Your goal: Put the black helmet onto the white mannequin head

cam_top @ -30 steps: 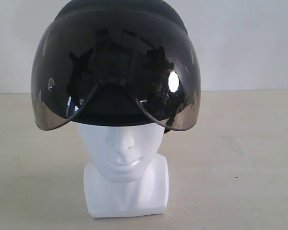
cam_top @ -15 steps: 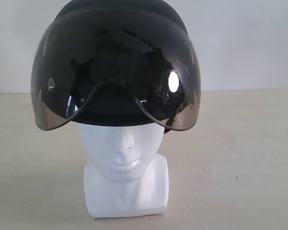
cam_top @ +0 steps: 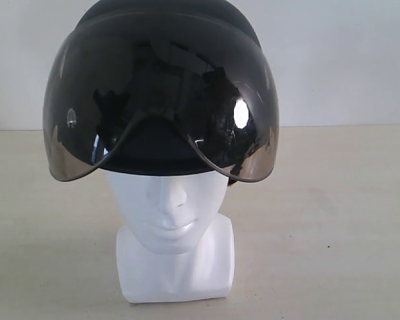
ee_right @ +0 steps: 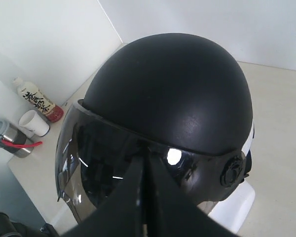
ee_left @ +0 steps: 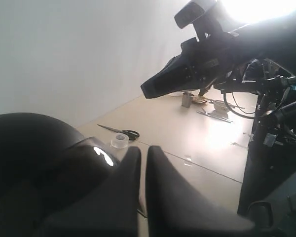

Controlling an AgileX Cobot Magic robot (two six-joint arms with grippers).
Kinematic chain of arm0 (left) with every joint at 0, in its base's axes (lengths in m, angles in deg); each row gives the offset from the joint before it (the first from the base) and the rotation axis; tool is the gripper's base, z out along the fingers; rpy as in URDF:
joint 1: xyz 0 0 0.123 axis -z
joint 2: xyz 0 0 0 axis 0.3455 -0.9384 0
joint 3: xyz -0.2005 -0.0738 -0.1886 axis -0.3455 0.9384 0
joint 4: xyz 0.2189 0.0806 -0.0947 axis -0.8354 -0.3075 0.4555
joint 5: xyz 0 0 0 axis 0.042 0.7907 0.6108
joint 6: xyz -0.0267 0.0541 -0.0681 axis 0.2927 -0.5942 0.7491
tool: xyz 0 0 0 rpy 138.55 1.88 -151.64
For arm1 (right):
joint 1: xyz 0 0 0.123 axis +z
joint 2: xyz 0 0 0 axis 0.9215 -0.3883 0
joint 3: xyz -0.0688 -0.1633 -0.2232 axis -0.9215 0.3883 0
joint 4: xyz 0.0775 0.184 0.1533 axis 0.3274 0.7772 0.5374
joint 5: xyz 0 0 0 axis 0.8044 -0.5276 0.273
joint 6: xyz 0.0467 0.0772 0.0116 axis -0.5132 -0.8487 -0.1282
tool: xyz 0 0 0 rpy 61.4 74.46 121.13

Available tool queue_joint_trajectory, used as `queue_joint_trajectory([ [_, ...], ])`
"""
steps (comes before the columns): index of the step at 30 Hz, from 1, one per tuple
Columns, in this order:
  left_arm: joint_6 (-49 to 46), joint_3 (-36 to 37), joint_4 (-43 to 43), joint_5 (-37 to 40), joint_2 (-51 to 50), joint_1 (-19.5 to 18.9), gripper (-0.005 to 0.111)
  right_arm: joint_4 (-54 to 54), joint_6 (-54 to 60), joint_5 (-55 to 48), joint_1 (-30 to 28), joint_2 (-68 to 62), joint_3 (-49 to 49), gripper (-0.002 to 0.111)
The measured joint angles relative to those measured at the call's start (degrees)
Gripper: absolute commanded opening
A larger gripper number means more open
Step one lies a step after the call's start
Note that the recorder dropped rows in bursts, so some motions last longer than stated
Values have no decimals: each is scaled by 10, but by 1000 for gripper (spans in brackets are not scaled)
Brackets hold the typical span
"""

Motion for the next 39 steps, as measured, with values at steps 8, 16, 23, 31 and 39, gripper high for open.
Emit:
queue_joint_trajectory([
  [8, 3, 0, 22, 80, 19, 0, 4, 0, 0, 0, 0, 0, 0, 0],
  [16, 5, 5, 43, 202, 57, 0, 4, 0, 0, 0, 0, 0, 0, 0],
  [23, 5, 13, 1, 208, 53, 0, 4, 0, 0, 0, 0, 0, 0, 0],
  [31, 4, 14, 47, 205, 48, 0, 4, 0, 0, 0, 0, 0, 0, 0],
  [39, -145, 44, 292, 219, 48, 0, 4, 0, 0, 0, 0, 0, 0, 0],
])
